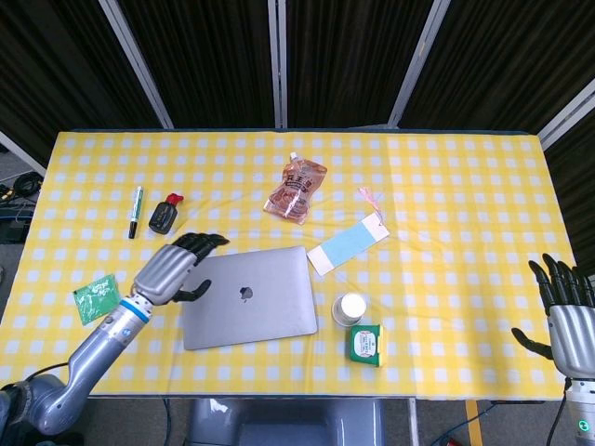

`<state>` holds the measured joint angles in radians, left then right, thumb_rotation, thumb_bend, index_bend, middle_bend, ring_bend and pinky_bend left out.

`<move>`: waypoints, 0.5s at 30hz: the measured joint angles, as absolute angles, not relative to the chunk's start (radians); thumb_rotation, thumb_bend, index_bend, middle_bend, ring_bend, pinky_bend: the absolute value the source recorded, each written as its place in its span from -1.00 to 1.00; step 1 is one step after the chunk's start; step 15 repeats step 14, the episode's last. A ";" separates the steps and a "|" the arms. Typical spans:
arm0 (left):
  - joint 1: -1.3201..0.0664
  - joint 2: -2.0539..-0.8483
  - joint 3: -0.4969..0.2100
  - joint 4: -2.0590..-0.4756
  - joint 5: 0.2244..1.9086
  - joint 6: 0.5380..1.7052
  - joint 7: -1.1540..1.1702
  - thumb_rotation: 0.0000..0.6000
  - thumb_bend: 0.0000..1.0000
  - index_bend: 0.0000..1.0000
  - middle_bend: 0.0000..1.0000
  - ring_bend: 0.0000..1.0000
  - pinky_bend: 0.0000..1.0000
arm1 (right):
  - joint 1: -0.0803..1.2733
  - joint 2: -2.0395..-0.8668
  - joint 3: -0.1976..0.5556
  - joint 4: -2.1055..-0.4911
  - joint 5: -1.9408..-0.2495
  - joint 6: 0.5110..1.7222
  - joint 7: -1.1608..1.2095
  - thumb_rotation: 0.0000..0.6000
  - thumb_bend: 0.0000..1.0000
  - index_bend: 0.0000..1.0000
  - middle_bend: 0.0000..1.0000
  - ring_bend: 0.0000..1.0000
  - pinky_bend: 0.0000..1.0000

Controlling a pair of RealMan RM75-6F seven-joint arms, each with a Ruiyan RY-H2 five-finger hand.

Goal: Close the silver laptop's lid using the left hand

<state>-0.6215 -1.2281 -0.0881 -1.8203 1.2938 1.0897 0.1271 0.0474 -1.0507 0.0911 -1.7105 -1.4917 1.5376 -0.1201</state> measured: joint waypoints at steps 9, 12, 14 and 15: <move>-0.362 -1.160 -0.003 -1.892 1.323 1.444 0.273 1.00 -1.00 -1.00 -1.00 -1.00 -1.00 | 0.044 -1.039 0.079 -1.713 -1.516 1.541 -0.089 1.00 -1.00 -1.00 -1.00 -1.00 -1.00; -0.287 -1.141 0.046 -1.897 1.355 1.508 0.274 1.00 -1.00 -1.00 -1.00 -1.00 -1.00 | 0.043 -1.036 0.075 -1.712 -1.526 1.542 -0.078 1.00 -1.00 -1.00 -1.00 -1.00 -1.00; -0.256 -1.129 0.071 -1.897 1.377 1.528 0.270 1.00 -1.00 -1.00 -1.00 -1.00 -1.00 | 0.041 -1.033 0.073 -1.712 -1.534 1.547 -0.071 1.00 -1.00 -1.00 -1.00 -1.00 -1.00; -0.256 -1.129 0.071 -1.897 1.377 1.528 0.270 1.00 -1.00 -1.00 -1.00 -1.00 -1.00 | 0.041 -1.033 0.073 -1.712 -1.534 1.547 -0.071 1.00 -1.00 -1.00 -1.00 -1.00 -1.00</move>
